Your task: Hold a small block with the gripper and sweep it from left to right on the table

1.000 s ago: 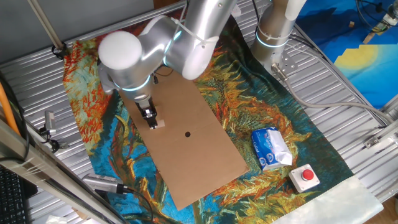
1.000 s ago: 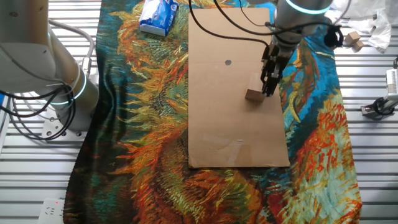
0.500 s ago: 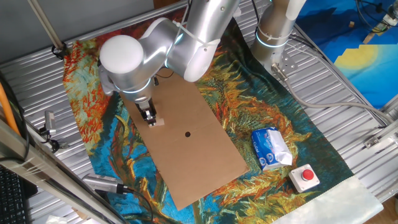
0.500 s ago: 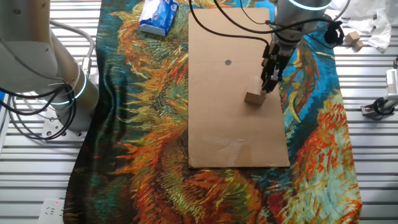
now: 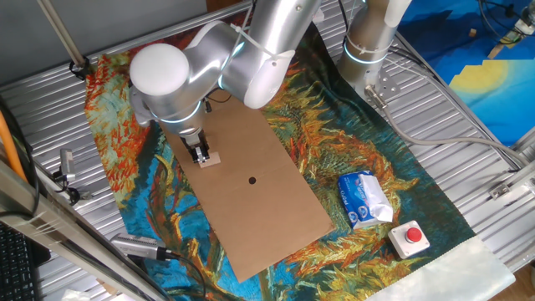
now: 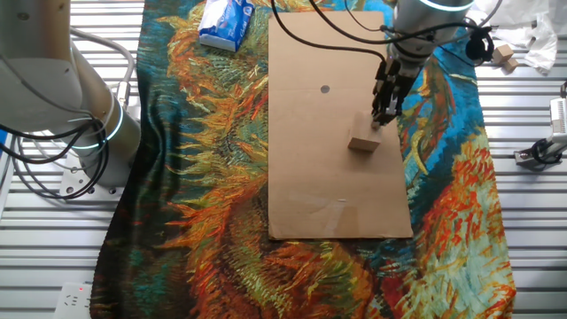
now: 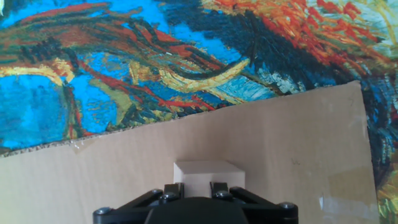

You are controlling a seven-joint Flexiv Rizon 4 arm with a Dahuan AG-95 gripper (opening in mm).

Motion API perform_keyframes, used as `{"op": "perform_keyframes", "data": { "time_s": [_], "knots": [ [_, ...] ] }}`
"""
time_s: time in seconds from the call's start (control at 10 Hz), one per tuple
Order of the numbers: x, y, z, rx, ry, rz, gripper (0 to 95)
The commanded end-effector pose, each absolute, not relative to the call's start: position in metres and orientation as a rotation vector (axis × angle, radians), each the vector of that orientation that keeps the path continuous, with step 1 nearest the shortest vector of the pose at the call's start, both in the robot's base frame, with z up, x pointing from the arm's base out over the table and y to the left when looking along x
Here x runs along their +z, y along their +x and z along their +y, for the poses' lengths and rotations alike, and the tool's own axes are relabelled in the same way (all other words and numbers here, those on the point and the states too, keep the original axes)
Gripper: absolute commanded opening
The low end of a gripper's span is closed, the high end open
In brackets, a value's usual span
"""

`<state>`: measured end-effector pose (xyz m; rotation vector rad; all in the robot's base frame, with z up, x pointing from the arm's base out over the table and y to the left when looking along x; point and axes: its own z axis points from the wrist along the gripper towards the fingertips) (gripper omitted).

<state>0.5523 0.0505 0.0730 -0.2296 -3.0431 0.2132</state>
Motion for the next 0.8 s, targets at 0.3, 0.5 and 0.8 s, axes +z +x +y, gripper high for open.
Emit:
{"op": "perform_keyframes", "data": {
  "time_s": [0.3,0.5,0.8],
  "knots": [
    [0.0707,0.5522,0.0494,0.223,-0.235,-3.046,0.0],
    [0.0707,0.5522,0.0494,0.221,-0.225,-3.047,0.0],
    [0.0707,0.5522,0.0494,0.221,-0.227,-3.047,0.0]
  ]
}}
